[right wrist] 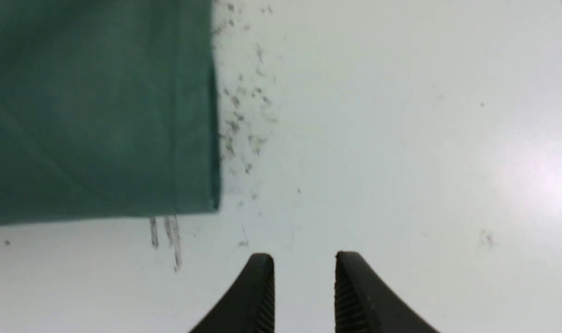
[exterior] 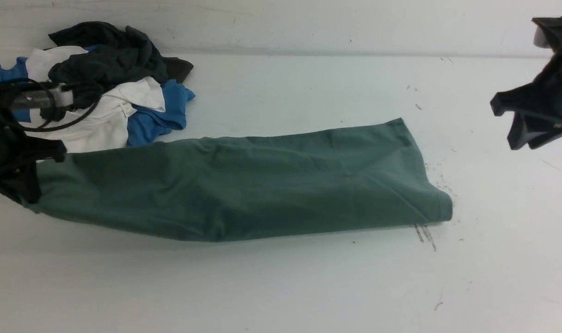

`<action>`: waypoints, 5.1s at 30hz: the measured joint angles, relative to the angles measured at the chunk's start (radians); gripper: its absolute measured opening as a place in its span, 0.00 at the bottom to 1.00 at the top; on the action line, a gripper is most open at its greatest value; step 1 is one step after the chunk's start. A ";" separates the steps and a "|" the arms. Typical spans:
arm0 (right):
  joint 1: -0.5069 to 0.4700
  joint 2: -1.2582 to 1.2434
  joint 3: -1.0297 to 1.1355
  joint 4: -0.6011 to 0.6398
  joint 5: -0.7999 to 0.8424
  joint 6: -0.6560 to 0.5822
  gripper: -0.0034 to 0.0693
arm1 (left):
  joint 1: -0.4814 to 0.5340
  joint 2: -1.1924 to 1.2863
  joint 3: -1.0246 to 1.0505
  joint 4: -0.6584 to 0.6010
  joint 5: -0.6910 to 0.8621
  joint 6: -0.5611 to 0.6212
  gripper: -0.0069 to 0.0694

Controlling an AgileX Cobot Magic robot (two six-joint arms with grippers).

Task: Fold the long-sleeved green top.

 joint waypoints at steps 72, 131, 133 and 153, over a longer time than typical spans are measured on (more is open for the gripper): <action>0.267 -0.174 0.188 0.506 -0.153 -0.267 0.03 | -0.349 0.015 -0.409 -0.329 0.030 -0.002 0.09; 0.397 0.389 0.030 0.248 -0.413 -0.053 0.03 | -0.350 -0.021 0.417 -0.217 -0.250 -0.072 0.09; 0.397 0.353 0.099 0.254 -0.430 -0.037 0.03 | -0.350 -0.021 0.415 -0.167 -0.258 -0.077 0.09; 0.397 -0.170 0.580 0.108 -0.596 0.074 0.03 | -0.349 -0.065 0.161 -0.112 -0.182 -0.059 0.09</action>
